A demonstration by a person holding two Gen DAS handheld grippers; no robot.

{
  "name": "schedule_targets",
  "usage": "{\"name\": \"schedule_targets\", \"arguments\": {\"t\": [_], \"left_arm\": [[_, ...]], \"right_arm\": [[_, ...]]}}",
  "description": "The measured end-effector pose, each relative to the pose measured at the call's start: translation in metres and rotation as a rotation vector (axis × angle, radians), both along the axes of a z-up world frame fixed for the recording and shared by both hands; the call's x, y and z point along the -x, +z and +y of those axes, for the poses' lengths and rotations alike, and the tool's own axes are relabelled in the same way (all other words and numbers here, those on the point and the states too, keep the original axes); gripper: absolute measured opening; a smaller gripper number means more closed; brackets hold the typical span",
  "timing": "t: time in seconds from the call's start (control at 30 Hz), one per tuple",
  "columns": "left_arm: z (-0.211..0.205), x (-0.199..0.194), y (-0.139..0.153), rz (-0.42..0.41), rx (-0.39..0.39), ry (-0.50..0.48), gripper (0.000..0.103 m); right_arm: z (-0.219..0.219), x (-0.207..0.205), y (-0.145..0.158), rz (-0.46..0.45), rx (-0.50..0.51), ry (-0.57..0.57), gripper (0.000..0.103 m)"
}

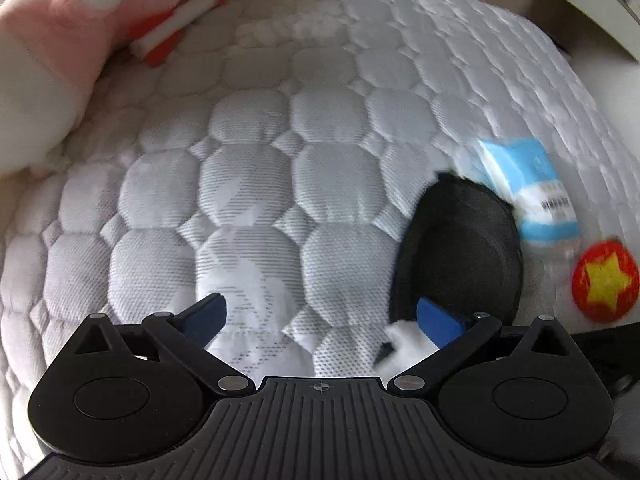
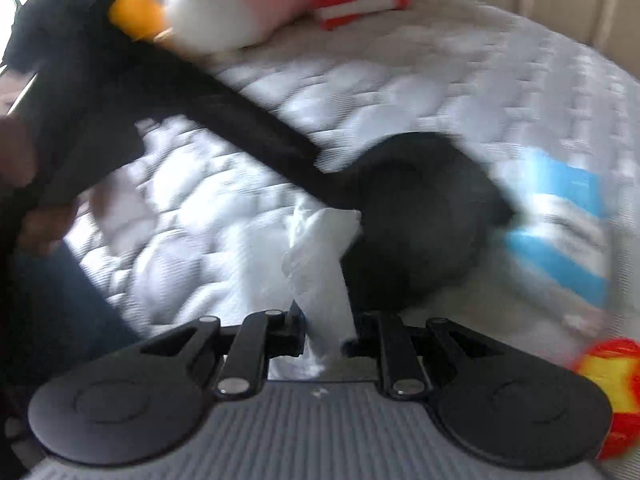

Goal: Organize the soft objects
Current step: 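Wipe the knee pad's black face with the right gripper's tissue while the left gripper holds it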

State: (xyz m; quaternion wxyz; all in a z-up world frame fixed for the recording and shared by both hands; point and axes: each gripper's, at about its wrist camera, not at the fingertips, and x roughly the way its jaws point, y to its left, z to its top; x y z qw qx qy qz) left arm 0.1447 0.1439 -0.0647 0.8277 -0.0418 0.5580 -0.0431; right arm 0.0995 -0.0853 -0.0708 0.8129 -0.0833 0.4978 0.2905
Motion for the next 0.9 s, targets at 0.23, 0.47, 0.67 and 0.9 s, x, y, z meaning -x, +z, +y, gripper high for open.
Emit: {"name": "schedule_targets", "arguments": {"t": [0.23,0.47,0.67,0.9], "left_arm": [[0.025,-0.007,-0.011,0.076,0.204,0.117,0.103],[0.018,-0.01,-0.018,0.089,0.143,0.088,0.103],[0.012,-0.013,-0.025,0.108,0.163,0.044,0.103],[-0.006,-0.005,-0.018,0.005,0.18,-0.029,0.103]], "right_arm": [[-0.039,-0.058,0.013,-0.02,-0.132,-0.227,0.014],[-0.005,-0.087,0.004,-0.077,-0.178,-0.105,0.014],[-0.025,-0.095,-0.013,-0.118,0.022,-0.206,0.014],[-0.063,-0.063,-0.008,-0.038,-0.011,-0.216,0.014]]}}
